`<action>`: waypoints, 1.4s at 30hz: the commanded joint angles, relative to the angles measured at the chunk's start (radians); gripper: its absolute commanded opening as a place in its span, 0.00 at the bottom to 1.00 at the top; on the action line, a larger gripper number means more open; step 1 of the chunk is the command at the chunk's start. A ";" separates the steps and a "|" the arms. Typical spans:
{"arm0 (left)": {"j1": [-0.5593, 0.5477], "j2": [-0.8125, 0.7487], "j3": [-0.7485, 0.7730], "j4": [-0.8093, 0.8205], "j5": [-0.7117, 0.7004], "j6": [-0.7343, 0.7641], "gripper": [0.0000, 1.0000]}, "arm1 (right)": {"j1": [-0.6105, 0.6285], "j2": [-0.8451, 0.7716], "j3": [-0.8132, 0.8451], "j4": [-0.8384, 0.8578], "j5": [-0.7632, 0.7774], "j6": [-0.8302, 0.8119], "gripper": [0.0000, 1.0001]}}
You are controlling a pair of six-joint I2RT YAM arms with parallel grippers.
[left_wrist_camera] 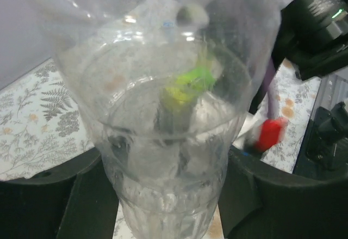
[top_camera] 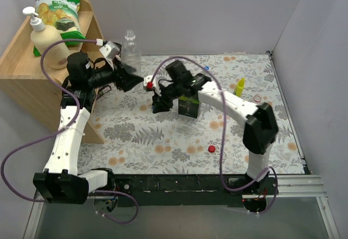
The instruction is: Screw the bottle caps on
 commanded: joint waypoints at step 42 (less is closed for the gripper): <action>-0.448 -0.155 -0.746 0.439 -0.001 0.423 0.00 | 0.005 -0.521 0.069 -0.508 -0.154 -0.343 0.26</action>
